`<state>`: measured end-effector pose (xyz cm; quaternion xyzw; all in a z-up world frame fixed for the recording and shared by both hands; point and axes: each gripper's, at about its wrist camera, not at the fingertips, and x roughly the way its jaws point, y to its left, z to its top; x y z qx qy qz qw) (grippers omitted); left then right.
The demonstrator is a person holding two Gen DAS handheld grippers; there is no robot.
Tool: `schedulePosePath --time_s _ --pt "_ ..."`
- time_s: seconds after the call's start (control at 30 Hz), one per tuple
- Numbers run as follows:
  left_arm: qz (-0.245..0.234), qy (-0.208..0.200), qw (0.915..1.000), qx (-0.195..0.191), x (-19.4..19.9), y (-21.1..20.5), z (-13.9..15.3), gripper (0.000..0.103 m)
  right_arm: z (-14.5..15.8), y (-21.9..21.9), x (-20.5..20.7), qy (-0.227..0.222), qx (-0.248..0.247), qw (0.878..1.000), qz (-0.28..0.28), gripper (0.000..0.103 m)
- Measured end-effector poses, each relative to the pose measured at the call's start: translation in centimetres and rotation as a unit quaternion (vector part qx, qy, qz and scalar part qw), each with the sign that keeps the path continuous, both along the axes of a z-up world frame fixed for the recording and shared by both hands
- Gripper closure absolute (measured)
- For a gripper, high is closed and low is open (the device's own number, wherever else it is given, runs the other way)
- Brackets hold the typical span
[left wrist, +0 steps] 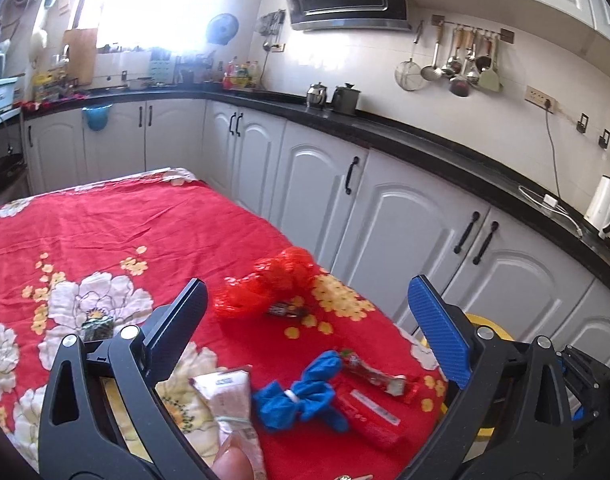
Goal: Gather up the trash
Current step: 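Return both tools to the table above the remaining trash, then grasp the red wrapper with the right tool while the left tool reaches the red bag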
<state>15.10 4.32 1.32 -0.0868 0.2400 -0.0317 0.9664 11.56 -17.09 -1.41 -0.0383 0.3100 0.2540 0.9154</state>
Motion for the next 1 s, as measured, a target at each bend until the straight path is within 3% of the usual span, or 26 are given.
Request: schedulePosePath --time_s 0.63,0.77,1.0 --pt "-0.020 0.095 0.9928 0.069 8.5 2.1 -4.1 0.013 -5.3 2.1 6.6 0.069 -0.039 0.997 0.009 0.028" --pt "-0.028 0.117 0.9896 0.079 10.0 2.0 -5.3 0.020 -6.5 2.6 7.6 0.083 -0.054 0.995 0.020 0.032" --pt "-0.025 0.140 0.9861 0.086 12.0 2.6 -6.6 0.022 -8.1 3.8 8.2 0.099 -0.068 0.992 0.039 0.045"
